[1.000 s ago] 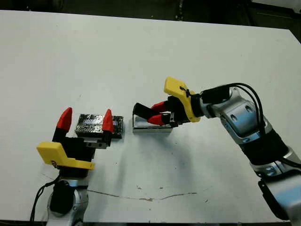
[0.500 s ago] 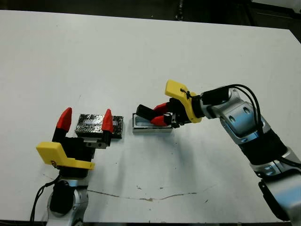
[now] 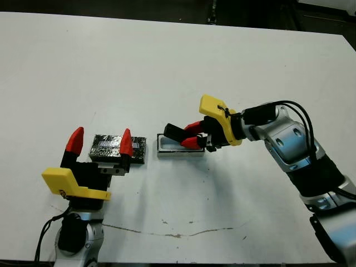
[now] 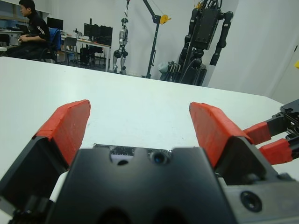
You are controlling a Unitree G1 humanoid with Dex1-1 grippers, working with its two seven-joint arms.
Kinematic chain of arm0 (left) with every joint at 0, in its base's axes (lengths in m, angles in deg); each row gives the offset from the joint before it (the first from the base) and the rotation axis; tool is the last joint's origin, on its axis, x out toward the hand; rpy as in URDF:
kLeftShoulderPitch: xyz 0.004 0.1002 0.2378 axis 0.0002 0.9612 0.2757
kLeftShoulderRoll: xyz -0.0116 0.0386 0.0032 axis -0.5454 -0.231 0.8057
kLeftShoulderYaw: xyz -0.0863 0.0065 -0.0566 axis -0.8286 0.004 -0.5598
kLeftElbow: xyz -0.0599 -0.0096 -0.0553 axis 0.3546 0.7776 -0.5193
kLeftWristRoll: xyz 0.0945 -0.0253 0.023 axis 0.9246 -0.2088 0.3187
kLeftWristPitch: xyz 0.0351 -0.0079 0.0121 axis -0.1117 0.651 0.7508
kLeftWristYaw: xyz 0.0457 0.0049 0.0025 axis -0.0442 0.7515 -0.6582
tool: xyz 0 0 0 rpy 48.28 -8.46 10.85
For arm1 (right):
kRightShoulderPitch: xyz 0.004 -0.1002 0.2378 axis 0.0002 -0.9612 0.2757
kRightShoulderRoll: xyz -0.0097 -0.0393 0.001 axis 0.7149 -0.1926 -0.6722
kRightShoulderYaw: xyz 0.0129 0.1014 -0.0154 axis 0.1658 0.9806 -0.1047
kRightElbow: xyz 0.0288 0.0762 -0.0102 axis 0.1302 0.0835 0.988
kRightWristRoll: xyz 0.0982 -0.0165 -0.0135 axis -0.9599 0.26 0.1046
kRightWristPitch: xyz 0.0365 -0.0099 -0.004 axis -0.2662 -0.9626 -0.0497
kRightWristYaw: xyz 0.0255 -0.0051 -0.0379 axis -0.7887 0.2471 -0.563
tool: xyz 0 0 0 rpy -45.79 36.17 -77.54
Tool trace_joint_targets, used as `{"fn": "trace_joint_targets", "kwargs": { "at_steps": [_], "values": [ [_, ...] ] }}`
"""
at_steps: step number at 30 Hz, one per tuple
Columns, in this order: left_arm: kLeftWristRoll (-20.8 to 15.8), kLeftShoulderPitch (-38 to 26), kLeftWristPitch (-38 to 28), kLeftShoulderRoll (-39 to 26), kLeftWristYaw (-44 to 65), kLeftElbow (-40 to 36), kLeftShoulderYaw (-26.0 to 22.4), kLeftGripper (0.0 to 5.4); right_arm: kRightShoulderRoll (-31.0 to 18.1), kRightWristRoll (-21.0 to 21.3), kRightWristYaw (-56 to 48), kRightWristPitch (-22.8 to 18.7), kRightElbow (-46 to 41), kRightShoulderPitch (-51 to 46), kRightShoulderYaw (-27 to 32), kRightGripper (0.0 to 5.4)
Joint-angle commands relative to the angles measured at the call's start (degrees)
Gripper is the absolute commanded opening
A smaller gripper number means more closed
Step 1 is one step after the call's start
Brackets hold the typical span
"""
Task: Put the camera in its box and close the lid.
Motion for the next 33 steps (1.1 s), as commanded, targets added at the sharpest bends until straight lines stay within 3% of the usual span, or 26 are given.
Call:
{"fn": "trace_joint_targets", "kwargs": {
  "at_steps": [1,33],
  "values": [
    [-0.3,0.6,0.1,-0.1,0.1,0.1,-0.1,5.4,-2.4,1.0,-1.6,1.0,0.1,-0.5,-0.7,1.67],
    [-0.3,0.5,-1.0,-0.2,0.6,0.7,-0.2,5.4,-4.3,5.8,-3.1,5.9,2.5,-0.5,-3.7,1.67]
  ]
}}
